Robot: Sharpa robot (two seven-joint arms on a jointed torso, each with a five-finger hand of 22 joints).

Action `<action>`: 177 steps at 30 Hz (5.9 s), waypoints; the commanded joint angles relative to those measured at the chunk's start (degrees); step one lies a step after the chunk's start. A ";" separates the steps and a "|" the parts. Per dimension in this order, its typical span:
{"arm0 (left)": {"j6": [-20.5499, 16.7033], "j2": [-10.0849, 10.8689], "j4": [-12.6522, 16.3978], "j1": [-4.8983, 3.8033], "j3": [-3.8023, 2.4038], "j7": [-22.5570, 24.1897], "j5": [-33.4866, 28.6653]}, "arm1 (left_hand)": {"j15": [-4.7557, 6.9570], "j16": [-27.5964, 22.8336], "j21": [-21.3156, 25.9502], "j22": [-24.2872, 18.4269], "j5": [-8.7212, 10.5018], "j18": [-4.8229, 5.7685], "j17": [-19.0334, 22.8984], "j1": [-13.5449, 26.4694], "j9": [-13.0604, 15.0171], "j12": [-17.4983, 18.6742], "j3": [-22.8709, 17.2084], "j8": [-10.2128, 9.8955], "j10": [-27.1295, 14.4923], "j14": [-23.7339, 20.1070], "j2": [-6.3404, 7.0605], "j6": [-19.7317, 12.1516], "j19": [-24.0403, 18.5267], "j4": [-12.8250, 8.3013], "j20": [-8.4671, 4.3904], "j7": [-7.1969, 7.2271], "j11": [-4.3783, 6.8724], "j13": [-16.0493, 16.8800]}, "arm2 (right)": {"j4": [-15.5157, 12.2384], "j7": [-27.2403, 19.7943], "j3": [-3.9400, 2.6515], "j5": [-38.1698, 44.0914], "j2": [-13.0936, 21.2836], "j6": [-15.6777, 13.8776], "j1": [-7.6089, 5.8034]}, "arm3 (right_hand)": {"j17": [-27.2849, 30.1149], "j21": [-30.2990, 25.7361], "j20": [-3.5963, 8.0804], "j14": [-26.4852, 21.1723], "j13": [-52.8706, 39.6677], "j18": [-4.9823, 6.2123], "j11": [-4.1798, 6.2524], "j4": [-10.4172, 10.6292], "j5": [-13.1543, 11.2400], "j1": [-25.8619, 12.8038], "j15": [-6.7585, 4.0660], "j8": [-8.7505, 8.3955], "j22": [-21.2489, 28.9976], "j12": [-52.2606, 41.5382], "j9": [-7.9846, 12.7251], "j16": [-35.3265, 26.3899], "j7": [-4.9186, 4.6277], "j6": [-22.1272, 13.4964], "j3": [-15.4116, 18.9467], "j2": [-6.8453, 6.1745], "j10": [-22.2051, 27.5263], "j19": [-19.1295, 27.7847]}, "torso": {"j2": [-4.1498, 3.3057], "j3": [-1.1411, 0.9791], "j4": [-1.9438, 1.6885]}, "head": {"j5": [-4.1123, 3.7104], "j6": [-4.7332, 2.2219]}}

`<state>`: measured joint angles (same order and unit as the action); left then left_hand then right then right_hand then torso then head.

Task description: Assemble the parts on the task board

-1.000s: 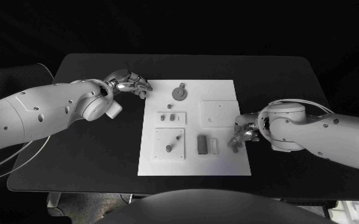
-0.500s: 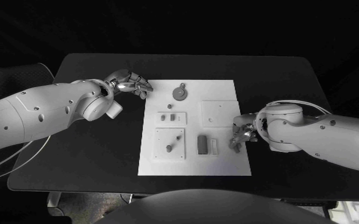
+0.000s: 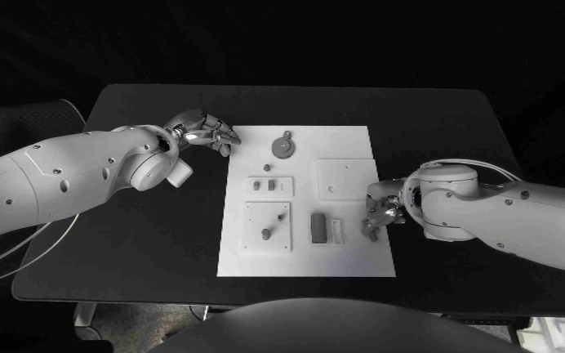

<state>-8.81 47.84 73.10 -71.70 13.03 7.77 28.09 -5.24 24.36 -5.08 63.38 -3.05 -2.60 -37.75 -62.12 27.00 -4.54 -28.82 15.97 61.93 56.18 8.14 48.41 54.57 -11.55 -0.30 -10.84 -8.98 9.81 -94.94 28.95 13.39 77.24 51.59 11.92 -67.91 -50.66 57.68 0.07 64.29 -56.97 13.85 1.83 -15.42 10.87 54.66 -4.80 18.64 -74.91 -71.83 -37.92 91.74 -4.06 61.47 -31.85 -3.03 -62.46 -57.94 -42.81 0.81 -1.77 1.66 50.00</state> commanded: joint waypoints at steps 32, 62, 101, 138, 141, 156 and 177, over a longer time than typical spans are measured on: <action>1.10 -0.13 0.02 -0.07 -0.03 -0.05 0.82 | -0.14 -0.30 0.29 0.15 0.16 -0.50 -0.27 0.05 -0.03 -0.15 -0.02 0.31 0.26 0.22 0.55 -0.40 -0.12 0.19 0.02 0.11 -0.09 0.08 | -2.42 1.52 0.67 -32.55 0.88 -9.09 -1.37 | -1.27 0.51 -0.26 1.12 -0.03 1.15 -0.29 -1.46 0.09 3.97 0.26 -0.08 -0.99 -0.17 0.20 -0.03 -0.65 -1.76 -4.77 1.73 -0.70 -0.33 | 0.02 0.06 -0.06 | 0.08 0.00; 1.34 -0.15 0.34 -0.13 -0.04 -0.19 0.91 | -0.14 -0.41 0.33 0.20 0.16 -0.49 -0.45 0.08 -0.04 -0.03 0.04 0.33 0.15 0.26 0.58 -0.41 -0.10 0.22 0.01 0.10 -0.15 0.06 | -0.23 2.31 0.78 -29.98 -3.26 -9.70 -0.65 | -0.73 0.48 -0.29 0.71 -0.05 1.15 -0.33 -1.43 0.07 3.70 0.26 -0.10 -0.96 -0.15 0.33 -0.07 -0.68 -1.85 -4.97 1.69 -0.66 -0.23 | -0.08 0.00 0.00 | 0.34 0.00; 1.28 -0.11 0.41 -0.14 -0.04 -0.24 0.96 | -0.13 -0.54 0.38 0.27 0.16 -0.49 -0.64 0.02 -0.04 0.02 0.04 0.37 0.15 0.29 0.58 -0.40 -0.08 0.20 0.00 0.12 -0.15 0.08 | -1.36 -7.14 0.78 -18.27 -0.17 -12.49 -0.63 | 0.18 0.36 -0.43 0.22 0.18 1.15 -0.59 -1.24 0.01 3.08 -0.05 -0.33 -0.72 0.09 0.94 -0.38 -0.93 -2.62 -5.06 -1.39 -0.77 -0.48 | -0.08 0.01 -0.02 | -0.01 0.00; 1.29 0.24 0.45 -0.14 -0.03 -0.29 1.02 | -0.12 -0.69 0.44 0.33 0.16 -0.48 -0.87 -0.04 -0.04 0.07 0.06 0.40 0.18 0.34 0.59 -0.40 -0.06 0.20 -0.01 0.12 -0.15 0.10 | -2.32 -31.06 0.86 21.40 2.54 -13.51 0.79 | 1.47 -0.58 -1.59 -3.08 0.39 1.15 -1.22 -0.76 -0.05 9.55 -0.09 -3.26 -0.80 0.01 5.55 -0.86 -1.50 -10.99 -6.59 -8.33 1.29 0.94 | -0.14 -0.02 -0.06 | -0.49 0.00; 1.34 0.34 0.43 -0.14 -0.03 -0.35 1.02 | -0.12 -0.70 0.44 0.34 0.16 -0.48 -0.88 -0.04 -0.04 0.07 0.06 0.41 0.18 0.34 0.59 -0.39 -0.06 0.20 -0.01 0.13 -0.15 0.10 | -2.13 -31.27 0.86 21.41 2.28 -13.57 1.07 | 1.47 -0.55 -1.58 -2.97 0.47 1.15 -1.25 -0.72 -0.03 9.52 -0.09 -2.73 -0.79 -0.01 5.57 -0.83 -1.53 -10.36 -6.61 -8.20 1.09 0.84 | -0.11 -0.04 -0.08 | -0.43 0.00; 1.36 0.30 0.40 -0.14 -0.03 -0.36 1.08 | -0.12 -0.75 0.46 0.36 0.16 -0.47 -0.95 -0.05 -0.04 0.08 0.07 0.42 0.19 0.36 0.59 -0.38 -0.05 0.20 -0.01 0.13 -0.15 0.11 | -1.61 -31.43 0.86 21.70 1.71 -13.08 1.76 | 1.51 -0.50 -1.53 -2.75 0.65 1.15 -1.36 -0.62 -0.03 9.23 -0.09 -1.52 -0.77 -0.02 5.78 -0.81 -1.65 -8.82 -6.64 -7.74 0.77 0.66 | -0.09 -0.01 -0.03 | -0.54 0.00; 1.31 0.42 0.38 -0.14 -0.03 -0.37 1.17 | -0.12 -0.83 0.49 0.39 0.16 -0.47 -1.05 -0.09 -0.04 0.10 0.07 0.44 0.20 0.38 0.60 -0.38 -0.04 0.18 -0.01 0.13 -0.15 0.12 | -1.23 -30.65 0.86 24.11 1.89 -13.36 1.82 | 1.58 -0.50 -1.44 -2.49 0.91 1.15 -1.88 -0.35 -0.05 8.62 0.01 0.71 -0.72 -0.07 6.35 -0.87 -2.20 -4.63 -6.62 -8.10 0.41 0.46 | -0.08 0.01 -0.02 | -0.82 0.00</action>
<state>-8.11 48.30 73.34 -71.76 13.04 7.10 29.13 -5.23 23.92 -4.85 63.70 -3.05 -2.14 -38.70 -62.12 27.00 -4.54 -28.83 16.15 61.93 56.19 8.14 48.41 54.57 -11.55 -0.30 -10.84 -8.98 9.84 -96.20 -1.93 14.24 99.50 53.48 -1.74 -66.15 -49.10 57.45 -1.44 61.61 -56.13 14.69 -0.09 -16.12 11.10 63.96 -4.55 19.13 -74.91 -71.83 -31.61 90.87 -6.23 56.46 -38.35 -11.14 -61.75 -57.22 -42.90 0.80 -1.80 0.87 50.00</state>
